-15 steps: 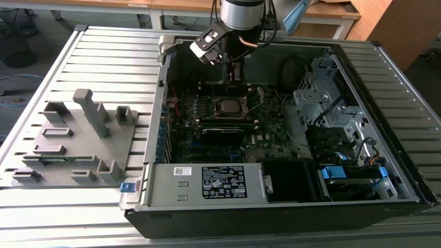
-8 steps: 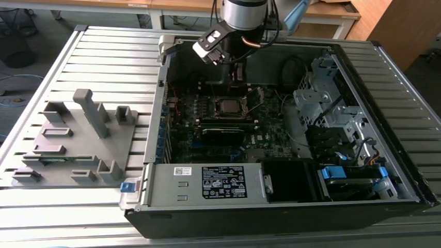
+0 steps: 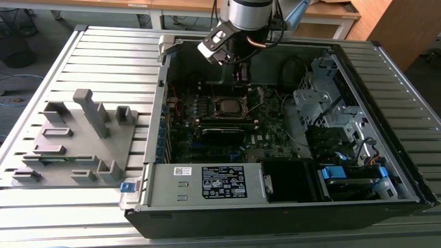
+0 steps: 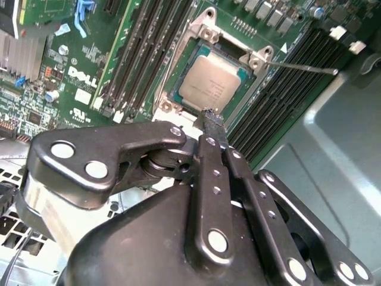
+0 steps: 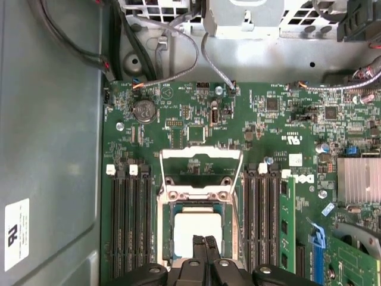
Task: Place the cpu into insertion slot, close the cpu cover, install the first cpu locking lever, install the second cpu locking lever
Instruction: 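Close the cpu cover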
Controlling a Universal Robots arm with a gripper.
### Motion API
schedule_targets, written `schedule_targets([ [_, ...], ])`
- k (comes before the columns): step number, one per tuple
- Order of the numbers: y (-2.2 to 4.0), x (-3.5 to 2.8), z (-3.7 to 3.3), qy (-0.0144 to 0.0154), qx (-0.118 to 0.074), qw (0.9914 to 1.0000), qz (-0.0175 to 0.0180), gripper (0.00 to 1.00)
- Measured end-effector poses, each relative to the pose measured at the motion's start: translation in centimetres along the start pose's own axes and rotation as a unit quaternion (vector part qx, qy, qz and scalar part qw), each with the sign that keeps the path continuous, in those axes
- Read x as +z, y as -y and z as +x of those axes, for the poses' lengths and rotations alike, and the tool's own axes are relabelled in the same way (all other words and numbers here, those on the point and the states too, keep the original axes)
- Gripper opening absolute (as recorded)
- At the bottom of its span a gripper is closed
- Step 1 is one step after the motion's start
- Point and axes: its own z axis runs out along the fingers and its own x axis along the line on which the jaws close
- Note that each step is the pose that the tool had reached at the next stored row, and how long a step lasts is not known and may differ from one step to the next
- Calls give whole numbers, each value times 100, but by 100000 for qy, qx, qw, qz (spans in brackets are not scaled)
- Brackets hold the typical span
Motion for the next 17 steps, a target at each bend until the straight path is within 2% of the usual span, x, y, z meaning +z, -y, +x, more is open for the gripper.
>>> schedule_targets([
  [5,-79,2,1,-3,0,100000,0,11],
  [14,-87,-28,1,-5,0,100000,-2,11],
  [17,-126,-27,2,-5,3,100000,-4,11],
])
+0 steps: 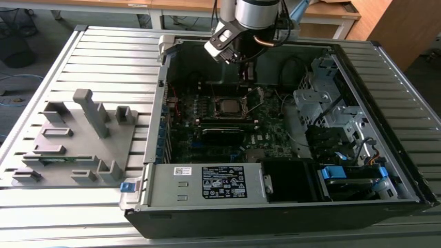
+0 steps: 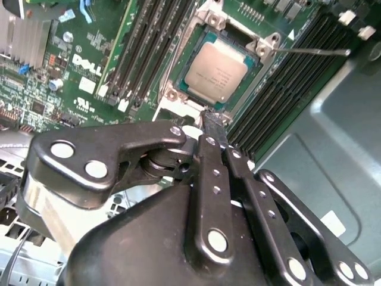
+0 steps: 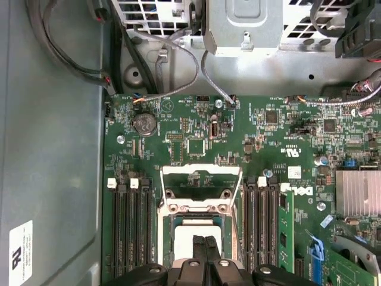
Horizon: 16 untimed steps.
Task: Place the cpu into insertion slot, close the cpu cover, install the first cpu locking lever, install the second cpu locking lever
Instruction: 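Close the cpu cover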
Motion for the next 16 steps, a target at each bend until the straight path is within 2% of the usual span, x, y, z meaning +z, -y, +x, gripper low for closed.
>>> schedule_targets([
  [12,-287,13,5,7,-7,100000,6,11],
  [14,-314,14,5,6,-4,100000,9,11],
  [16,-314,13,5,2,-2,100000,6,11],
])
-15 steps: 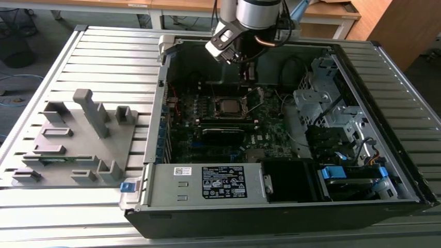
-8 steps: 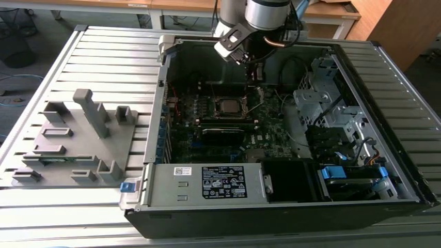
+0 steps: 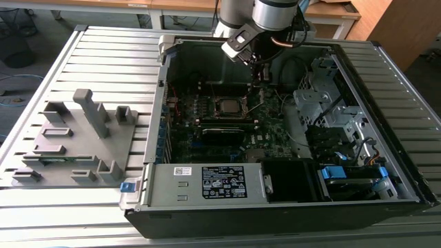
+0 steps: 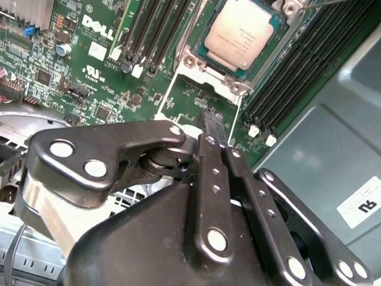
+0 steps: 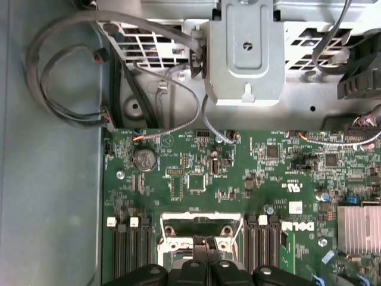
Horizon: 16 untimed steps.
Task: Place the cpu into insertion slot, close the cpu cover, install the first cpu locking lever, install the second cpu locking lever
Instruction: 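Close the cpu cover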
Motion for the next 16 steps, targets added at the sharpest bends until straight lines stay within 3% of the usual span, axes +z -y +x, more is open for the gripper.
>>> schedule_targets([
  [6,-16,-15,0,-3,-4,100000,-6,11],
  [16,-247,-4,5,0,0,100000,-1,11],
])
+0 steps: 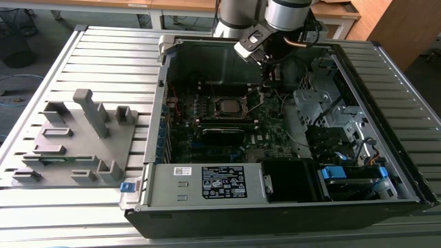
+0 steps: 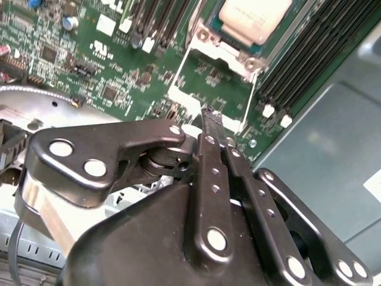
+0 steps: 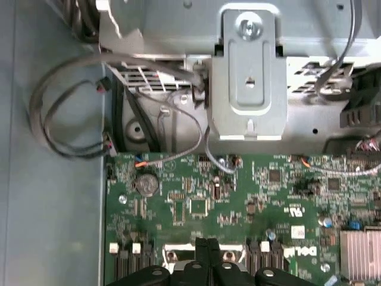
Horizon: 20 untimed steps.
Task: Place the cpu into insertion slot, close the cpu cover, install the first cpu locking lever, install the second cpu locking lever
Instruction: 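Close the cpu cover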
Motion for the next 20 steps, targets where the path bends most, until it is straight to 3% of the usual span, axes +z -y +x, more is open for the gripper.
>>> schedule_targets([
  [9,-170,10,3,-4,1,100000,-1,11],
  [17,-187,126,3,2,0,100000,1,11],
  [20,-186,142,3,11,2,100000,3,11],
])
